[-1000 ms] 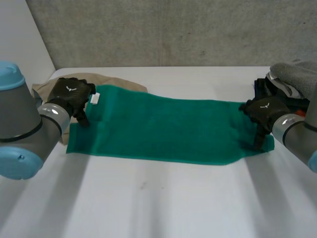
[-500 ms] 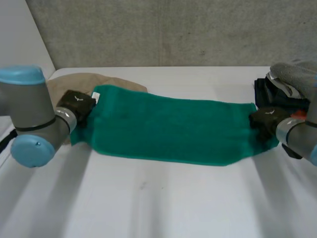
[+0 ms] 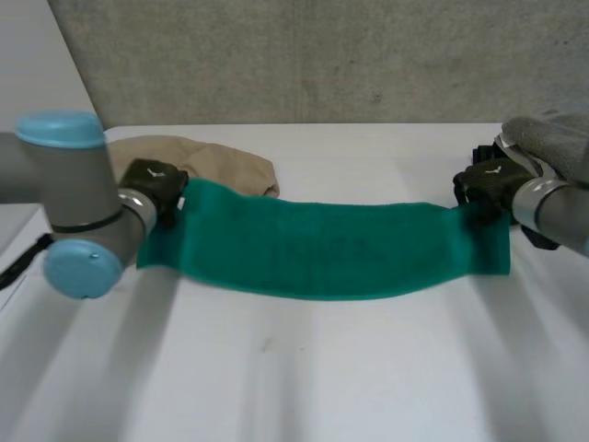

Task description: Fold the laundry.

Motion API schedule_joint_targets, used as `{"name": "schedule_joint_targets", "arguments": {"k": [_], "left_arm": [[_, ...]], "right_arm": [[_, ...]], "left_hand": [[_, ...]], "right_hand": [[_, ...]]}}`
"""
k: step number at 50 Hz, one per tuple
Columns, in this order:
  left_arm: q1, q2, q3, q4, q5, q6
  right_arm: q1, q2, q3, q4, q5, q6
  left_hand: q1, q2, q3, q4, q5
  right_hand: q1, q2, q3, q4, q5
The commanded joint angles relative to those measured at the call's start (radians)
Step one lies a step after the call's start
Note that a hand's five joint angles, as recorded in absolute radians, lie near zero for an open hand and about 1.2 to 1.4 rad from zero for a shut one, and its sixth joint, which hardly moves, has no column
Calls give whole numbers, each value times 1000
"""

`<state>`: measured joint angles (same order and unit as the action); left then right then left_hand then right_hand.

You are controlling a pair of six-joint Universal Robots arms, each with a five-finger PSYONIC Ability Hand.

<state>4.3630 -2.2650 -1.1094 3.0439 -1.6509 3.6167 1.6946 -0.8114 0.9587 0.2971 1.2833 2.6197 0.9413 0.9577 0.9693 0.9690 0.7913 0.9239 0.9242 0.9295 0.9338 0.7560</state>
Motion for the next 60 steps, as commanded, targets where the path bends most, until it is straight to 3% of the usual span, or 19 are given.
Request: {"name": "schedule_joint_targets", "arguments": {"k": [1, 3, 6, 11, 16, 22, 30, 39, 48, 60], "left_arm": [[-14, -76, 127, -19, -118, -4], [-10, -24, 120, -19, -165, -12], [-3, 74, 63, -1, -165, -26], [-2, 246, -162, 58, -68, 0], [1, 303, -343, 72, 55, 103], [26, 279, -469, 62, 132, 201], [67, 229, -454, 85, 132, 195], [44, 265, -454, 92, 128, 132], [32, 272, -451, 98, 126, 109], [29, 242, -420, 108, 108, 109]], "right_arm": [[45, 28, 1, -153, 146, 34], [48, -17, 31, -141, 171, 54], [42, -119, 109, -112, 145, 63], [21, -276, 283, -46, 33, -16], [-13, -308, 429, 7, -44, -164], [-50, -276, 537, -36, -78, -312], [-41, -172, 551, -263, -104, -293], [-16, -163, 597, -493, -87, -248], [7, -126, 546, -521, -84, -170], [25, -2, 405, -509, -73, -251]], "left_hand": [[-668, -685, -697, -696, -693], [-713, -730, -741, -741, -738], [-699, -715, -727, -726, -723], [-570, -586, -598, -598, -595], [-332, -348, -360, -360, -356], [-229, -245, -257, -256, -253], [-279, -295, -307, -306, -303], [-290, -307, -318, -318, -315], [-293, -310, -321, -321, -318], [-337, -354, -365, -365, -362]], "right_hand": [[-749, -750, -755, -759, -756], [-749, -750, -755, -759, -756], [-749, -750, -755, -759, -756], [-749, -750, -755, -759, -756], [-509, -509, -515, -519, -516], [-297, -297, -303, -307, -304], [-303, -303, -309, -313, -310], [-197, -198, -203, -207, -204], [-197, -198, -203, -207, -204], [-115, -116, -121, -125, -122]]}}
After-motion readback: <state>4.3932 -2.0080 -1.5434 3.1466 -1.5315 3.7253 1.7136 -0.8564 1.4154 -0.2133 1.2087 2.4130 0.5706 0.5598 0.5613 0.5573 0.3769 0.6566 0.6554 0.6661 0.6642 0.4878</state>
